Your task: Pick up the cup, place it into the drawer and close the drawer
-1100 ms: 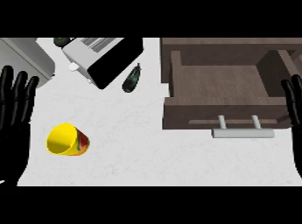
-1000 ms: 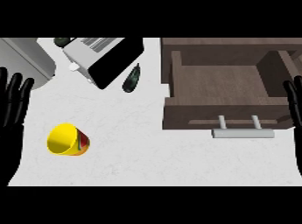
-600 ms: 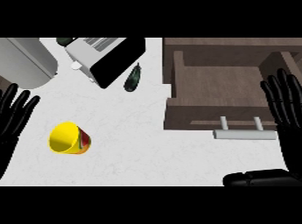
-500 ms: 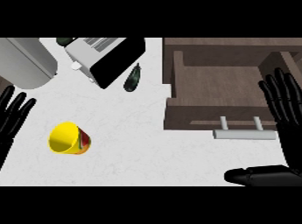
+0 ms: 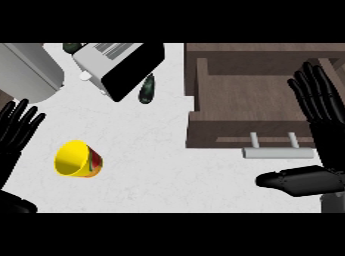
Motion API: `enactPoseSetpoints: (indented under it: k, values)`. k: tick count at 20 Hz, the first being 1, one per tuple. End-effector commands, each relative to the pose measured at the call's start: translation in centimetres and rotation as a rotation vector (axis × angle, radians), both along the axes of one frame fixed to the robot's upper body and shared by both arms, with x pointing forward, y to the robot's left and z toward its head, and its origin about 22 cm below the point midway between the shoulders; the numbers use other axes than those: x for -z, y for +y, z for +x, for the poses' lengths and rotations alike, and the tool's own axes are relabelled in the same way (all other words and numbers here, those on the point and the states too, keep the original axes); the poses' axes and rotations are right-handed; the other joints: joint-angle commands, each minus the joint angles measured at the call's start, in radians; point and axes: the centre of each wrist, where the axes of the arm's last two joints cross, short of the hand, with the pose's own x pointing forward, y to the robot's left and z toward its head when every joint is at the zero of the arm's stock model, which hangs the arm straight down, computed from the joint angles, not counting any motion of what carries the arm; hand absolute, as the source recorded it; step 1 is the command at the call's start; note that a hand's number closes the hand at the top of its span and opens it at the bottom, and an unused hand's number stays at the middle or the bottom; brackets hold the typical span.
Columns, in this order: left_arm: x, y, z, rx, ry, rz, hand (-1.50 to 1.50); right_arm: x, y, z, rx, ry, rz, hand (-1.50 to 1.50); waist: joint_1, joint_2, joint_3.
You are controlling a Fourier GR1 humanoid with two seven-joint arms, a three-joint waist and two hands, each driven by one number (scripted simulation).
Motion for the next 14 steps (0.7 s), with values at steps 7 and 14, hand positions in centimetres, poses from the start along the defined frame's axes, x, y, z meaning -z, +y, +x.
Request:
enactPoseSetpoints:
  k: [7, 14]
  values:
    - [7.3, 2.7, 0.9, -0.059, 0.093, 0.07, -1.5, -0.4, 0.0, 1.4, -0.004, -0.028, -0.001, -1.5, -0.004, 0.0, 0.0]
    - [11.6, 3.9, 0.6, -0.071, 0.161, 0.093, -1.5, -0.2, -0.1, 2.3, -0.006, -0.046, 0.001, -1.5, -0.002, 0.0, 0.0]
